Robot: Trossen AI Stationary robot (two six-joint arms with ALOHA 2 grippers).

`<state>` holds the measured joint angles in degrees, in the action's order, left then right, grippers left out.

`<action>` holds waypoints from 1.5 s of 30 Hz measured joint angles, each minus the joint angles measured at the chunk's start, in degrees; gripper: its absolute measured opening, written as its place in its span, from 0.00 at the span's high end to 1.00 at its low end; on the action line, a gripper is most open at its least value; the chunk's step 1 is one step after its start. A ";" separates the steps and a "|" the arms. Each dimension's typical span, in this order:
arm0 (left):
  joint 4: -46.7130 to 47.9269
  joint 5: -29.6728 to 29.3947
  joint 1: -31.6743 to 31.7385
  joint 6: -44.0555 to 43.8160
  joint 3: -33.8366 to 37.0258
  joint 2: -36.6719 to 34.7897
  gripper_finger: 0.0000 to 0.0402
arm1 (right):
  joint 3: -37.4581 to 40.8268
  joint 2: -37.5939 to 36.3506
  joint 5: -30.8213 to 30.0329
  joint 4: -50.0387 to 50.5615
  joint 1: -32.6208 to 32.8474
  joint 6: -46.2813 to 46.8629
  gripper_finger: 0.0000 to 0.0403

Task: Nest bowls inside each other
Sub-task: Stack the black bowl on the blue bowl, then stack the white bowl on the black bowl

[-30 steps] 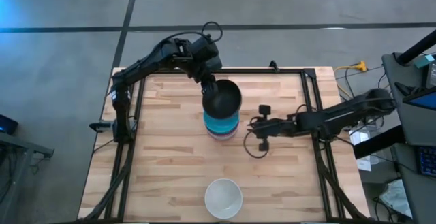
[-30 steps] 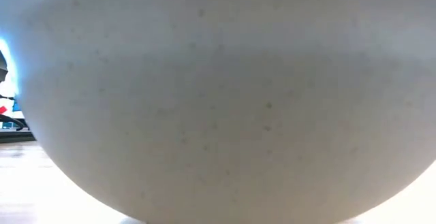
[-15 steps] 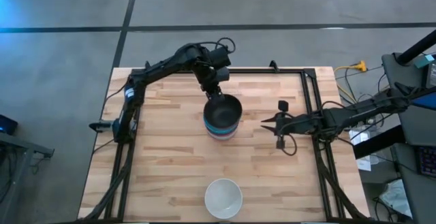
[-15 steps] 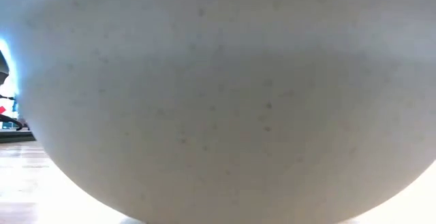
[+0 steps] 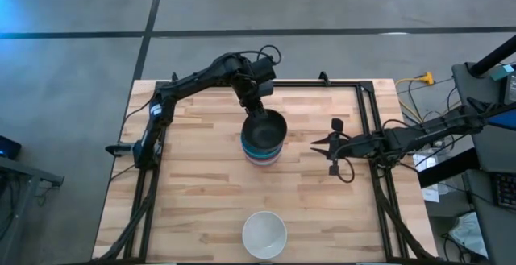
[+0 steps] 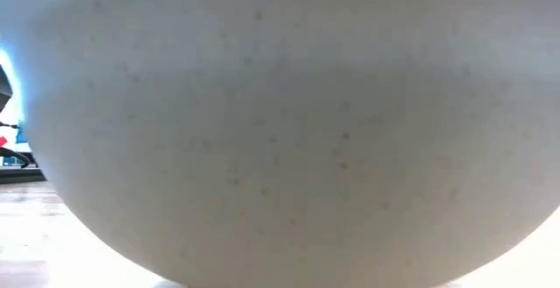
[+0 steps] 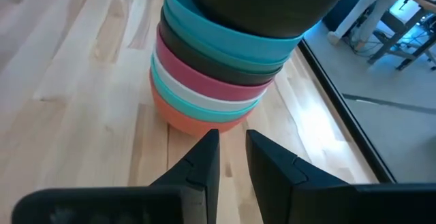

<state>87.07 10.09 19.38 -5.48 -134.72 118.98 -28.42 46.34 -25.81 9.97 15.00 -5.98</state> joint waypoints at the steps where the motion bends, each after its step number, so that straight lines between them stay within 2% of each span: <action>1: -0.01 -0.01 -0.09 -0.02 0.02 0.00 1.00 | 0.00 0.17 0.01 -0.01 0.00 0.01 0.83; 17: 1.60 -1.58 -2.99 -0.07 1.03 2.80 1.00 | 0.00 0.31 0.09 0.03 0.00 0.22 0.83; 23: 1.44 -1.71 -2.99 2.37 1.09 3.02 0.99 | 0.07 0.37 0.22 0.17 0.00 0.43 0.83; 27: 1.39 -2.60 -2.99 3.26 1.09 2.89 0.92 | 0.07 0.49 0.22 0.16 0.00 0.81 0.83; 37: 0.38 -3.15 -3.06 4.37 0.57 2.09 0.68 | 0.22 0.60 0.25 0.14 0.00 1.08 0.83; 45: 0.54 -3.61 -3.06 4.31 -0.15 -2.15 0.59 | 0.22 0.60 0.25 0.14 0.00 1.49 0.83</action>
<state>87.61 6.48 16.32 -1.17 -134.87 116.83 -28.21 46.94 -25.56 10.11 15.00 -4.49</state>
